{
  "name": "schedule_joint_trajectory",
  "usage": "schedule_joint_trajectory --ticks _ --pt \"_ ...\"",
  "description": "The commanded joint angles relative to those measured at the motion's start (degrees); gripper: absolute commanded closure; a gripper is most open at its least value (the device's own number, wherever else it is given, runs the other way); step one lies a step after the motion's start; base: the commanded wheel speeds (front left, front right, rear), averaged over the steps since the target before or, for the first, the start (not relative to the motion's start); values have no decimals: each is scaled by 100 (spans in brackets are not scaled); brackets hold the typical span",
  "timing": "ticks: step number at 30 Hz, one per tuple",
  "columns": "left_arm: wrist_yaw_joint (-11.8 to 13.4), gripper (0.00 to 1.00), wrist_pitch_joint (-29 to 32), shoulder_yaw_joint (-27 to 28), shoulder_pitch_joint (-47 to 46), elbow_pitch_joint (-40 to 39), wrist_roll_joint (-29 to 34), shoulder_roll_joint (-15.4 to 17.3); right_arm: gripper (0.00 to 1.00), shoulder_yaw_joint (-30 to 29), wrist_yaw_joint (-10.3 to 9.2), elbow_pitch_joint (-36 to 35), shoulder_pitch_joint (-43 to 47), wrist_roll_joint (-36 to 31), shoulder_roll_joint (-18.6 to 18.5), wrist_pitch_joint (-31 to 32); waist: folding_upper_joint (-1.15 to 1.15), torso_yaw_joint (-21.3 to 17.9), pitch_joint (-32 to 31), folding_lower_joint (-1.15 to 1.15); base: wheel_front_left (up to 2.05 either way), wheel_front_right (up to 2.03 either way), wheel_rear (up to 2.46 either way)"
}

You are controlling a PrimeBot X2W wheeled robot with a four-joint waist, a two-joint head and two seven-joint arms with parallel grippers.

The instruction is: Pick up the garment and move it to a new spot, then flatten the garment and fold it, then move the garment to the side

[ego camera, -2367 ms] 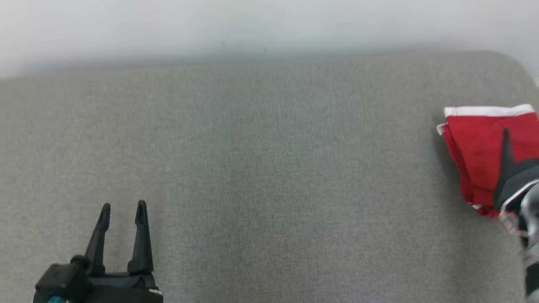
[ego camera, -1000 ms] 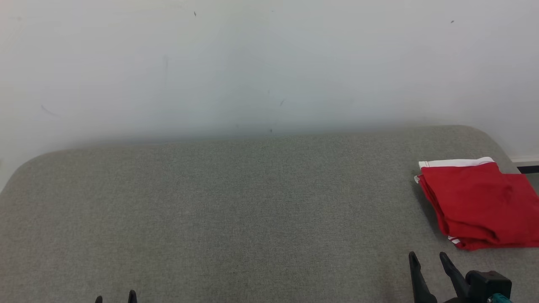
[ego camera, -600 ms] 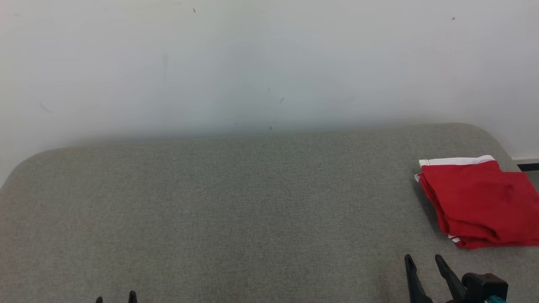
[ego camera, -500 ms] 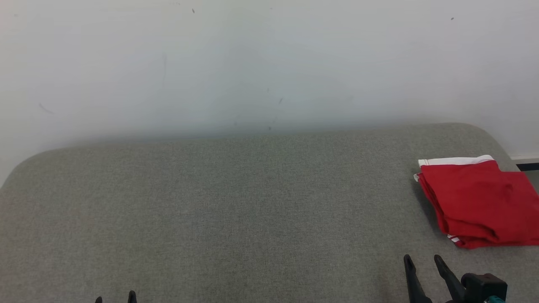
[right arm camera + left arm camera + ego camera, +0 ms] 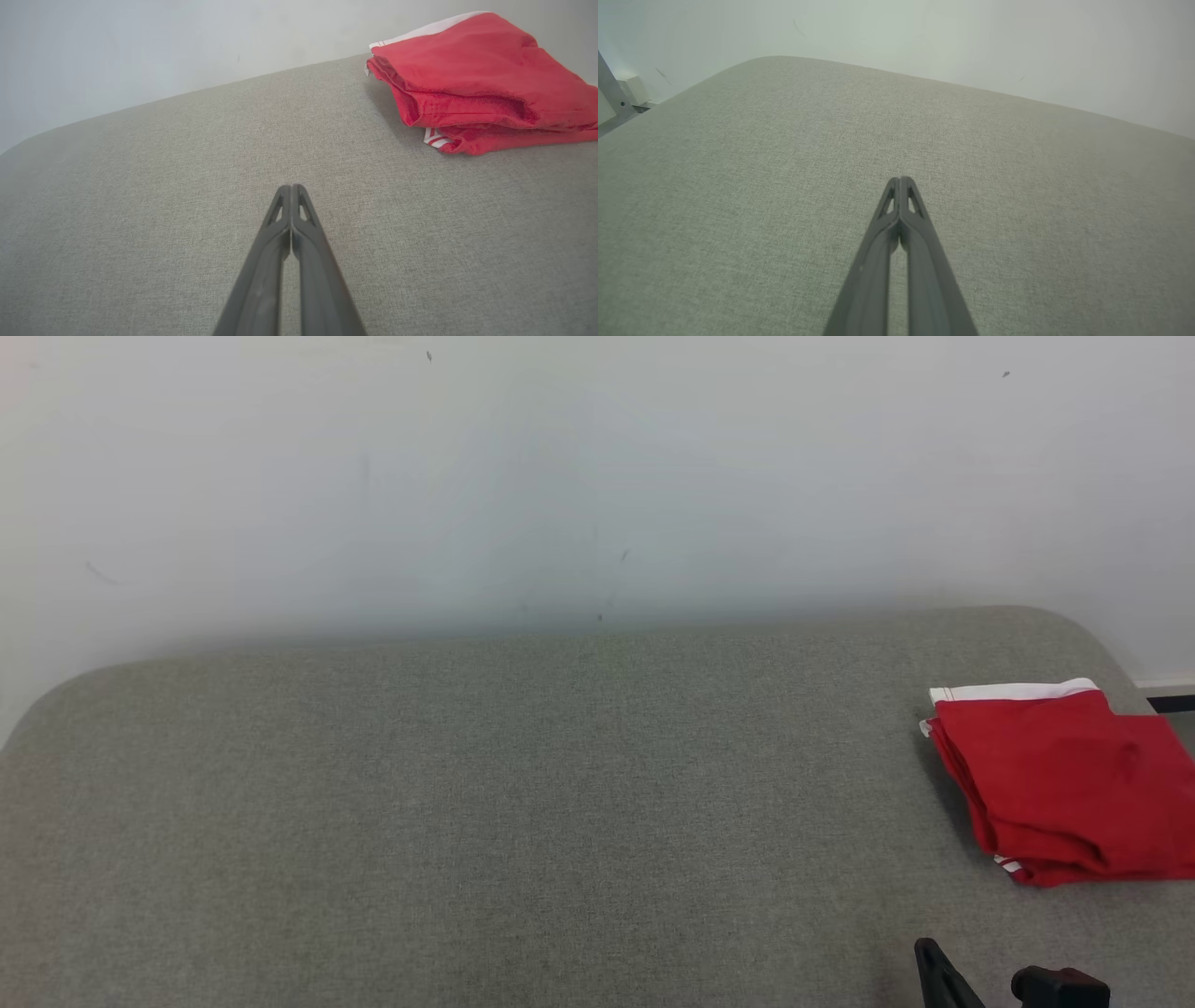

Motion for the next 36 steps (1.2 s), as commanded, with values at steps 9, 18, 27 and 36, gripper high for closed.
schedule_joint_trajectory --ticks 9,18,27,36 --pt "-79 100 372 246 -263 -89 -1050 -19 100 66 0 15 -307 1183 -4 -20 -1 25 39 0 0 0 0" --pt "-142 100 649 391 -417 -128 -1859 -59 100 129 1 91 -489 2078 -5 -35 -1 48 76 0 0 0 0" --pt "-199 100 908 530 -564 -151 -2590 -96 100 180 1 169 -656 2882 -5 -38 -1 71 112 0 0 0 0" --pt "-244 100 1118 646 -689 -167 -3184 -124 100 220 1 232 -793 3533 -6 -40 -1 91 144 0 0 0 0"
